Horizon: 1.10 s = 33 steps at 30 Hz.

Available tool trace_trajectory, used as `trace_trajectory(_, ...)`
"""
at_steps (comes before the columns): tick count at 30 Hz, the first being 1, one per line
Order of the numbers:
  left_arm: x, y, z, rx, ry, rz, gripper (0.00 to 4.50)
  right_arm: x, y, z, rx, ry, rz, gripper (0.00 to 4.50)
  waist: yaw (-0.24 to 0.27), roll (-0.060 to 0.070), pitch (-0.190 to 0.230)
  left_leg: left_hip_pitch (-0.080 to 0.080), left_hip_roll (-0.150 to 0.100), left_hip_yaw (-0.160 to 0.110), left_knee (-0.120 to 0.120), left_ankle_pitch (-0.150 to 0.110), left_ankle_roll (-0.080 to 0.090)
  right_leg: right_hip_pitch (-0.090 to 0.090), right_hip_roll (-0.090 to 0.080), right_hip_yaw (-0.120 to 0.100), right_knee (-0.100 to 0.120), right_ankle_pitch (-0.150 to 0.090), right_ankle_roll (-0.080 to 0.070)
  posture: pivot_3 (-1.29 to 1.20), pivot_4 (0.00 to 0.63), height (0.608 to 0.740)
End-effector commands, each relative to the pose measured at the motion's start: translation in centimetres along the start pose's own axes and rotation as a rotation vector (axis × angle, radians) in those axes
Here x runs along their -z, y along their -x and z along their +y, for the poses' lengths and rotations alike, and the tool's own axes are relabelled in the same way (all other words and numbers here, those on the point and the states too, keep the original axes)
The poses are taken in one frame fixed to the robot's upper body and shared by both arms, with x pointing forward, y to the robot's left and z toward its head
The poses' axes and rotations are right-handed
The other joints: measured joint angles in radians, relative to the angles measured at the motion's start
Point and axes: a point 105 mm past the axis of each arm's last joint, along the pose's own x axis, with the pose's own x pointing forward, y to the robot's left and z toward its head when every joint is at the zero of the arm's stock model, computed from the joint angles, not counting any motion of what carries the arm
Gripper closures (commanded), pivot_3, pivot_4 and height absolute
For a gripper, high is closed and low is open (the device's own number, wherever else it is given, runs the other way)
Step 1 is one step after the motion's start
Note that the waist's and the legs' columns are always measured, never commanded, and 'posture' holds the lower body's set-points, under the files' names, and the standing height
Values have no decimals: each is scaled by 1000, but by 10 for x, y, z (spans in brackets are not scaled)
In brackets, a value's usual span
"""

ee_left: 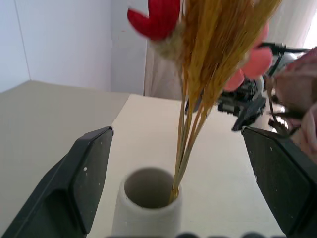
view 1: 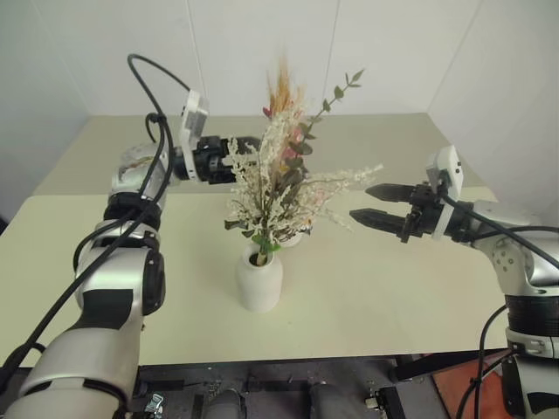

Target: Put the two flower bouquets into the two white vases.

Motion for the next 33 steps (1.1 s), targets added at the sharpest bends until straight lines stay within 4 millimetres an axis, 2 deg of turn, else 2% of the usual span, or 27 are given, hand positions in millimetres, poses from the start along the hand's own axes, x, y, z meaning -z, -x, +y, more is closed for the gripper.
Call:
trace_trajectory(1, -1, 52, -12, -58, -33, 79, 0, -12, 6, -4, 16, 60, -7, 42, -16, 0, 0, 0, 0, 0, 0, 0, 0, 0, 0, 0, 0, 0, 0, 0, 150, 740)
trace_trajectory(5, -2, 86, -35, -114, -46, 102, 0, -8, 13, -8, 39, 67, 28, 42, -15, 1, 1, -1, 1, 0, -1, 0, 0, -2, 0, 0, 0, 0, 0, 0, 150, 740)
trace_trajectory(11, -5, 120, -83, -194, -82, 137, 0, -8, 31, -8, 72, 78, 43, 42, 10, 1, 1, 0, 2, 0, 0, 0, 0, 0, 0, -1, 0, 0, 0, 0, 150, 740)
trace_trajectory(15, -3, 129, -113, -218, -96, 164, 0, -10, 44, -3, 85, 90, 50, 42, 14, 1, 1, 0, 2, 1, 0, 0, 0, 0, 0, -1, -1, 0, 0, 0, 150, 740)
trace_trajectory(24, 1, 133, -152, -293, -90, 182, 0, -14, 64, 12, 98, 109, 62, 42, 10, 1, 1, 3, 3, 1, 0, 0, 0, 2, 0, 0, -1, 0, 0, 0, 150, 740)
trace_trajectory(28, 6, 133, -160, -315, -68, 180, 0, -16, 68, 17, 91, 113, 60, 42, 10, 1, 1, 4, 3, 2, 0, 0, 0, 2, 0, 0, -1, -1, 0, 0, 150, 740)
trace_trajectory(33, 6, 132, -158, -323, -58, 185, 0, -13, 69, 17, 94, 117, 77, 42, 9, 1, 1, 6, 3, 2, 0, 0, 0, 4, 0, 0, -1, -2, 1, 0, 150, 740)
